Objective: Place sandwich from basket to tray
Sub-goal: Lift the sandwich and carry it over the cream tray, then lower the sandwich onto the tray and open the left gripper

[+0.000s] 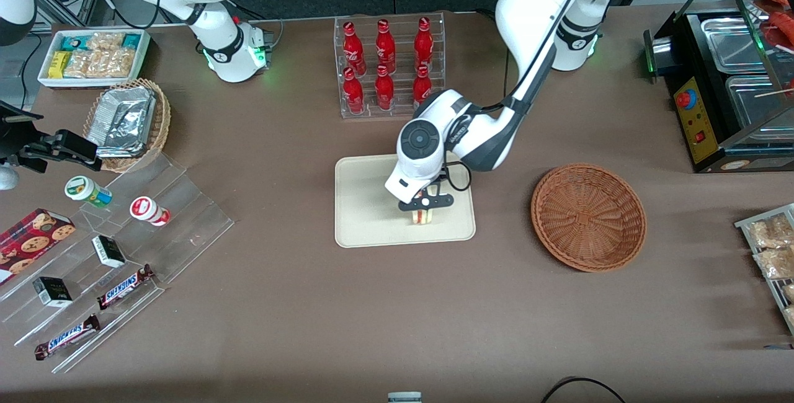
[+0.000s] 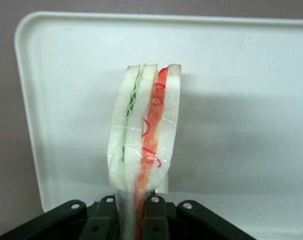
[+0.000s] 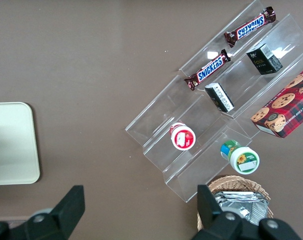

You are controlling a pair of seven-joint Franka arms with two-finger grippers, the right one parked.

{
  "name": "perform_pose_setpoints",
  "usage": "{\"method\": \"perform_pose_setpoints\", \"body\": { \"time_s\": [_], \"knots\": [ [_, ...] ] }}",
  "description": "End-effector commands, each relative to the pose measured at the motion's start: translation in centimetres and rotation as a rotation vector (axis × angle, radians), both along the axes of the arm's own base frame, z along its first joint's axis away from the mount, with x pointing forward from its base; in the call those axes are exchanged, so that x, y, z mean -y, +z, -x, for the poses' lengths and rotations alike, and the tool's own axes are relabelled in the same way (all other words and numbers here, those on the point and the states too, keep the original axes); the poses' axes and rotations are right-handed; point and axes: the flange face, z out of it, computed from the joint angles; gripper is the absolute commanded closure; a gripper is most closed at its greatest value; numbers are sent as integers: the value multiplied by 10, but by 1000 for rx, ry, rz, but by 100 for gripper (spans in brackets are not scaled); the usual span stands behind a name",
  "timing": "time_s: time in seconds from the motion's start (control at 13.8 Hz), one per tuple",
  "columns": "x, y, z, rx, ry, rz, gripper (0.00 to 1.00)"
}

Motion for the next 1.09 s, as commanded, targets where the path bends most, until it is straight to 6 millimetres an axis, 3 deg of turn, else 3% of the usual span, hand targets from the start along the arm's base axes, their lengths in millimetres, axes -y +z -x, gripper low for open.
{"method": "perform_pose_setpoints", "body": {
  "time_s": [0.0,0.29,0.44,0.51,0.65,1.02],
  "knots": [
    [8,-9,-2,5,-2,-21,100],
    [13,-24,6,-9,-12,-32,98],
    [12,-25,5,-10,-6,-34,18],
    [13,-25,5,-10,-2,-33,0],
    [13,-26,5,-7,-4,-31,0],
    [13,-5,-7,19,-4,-9,0]
  ]
}}
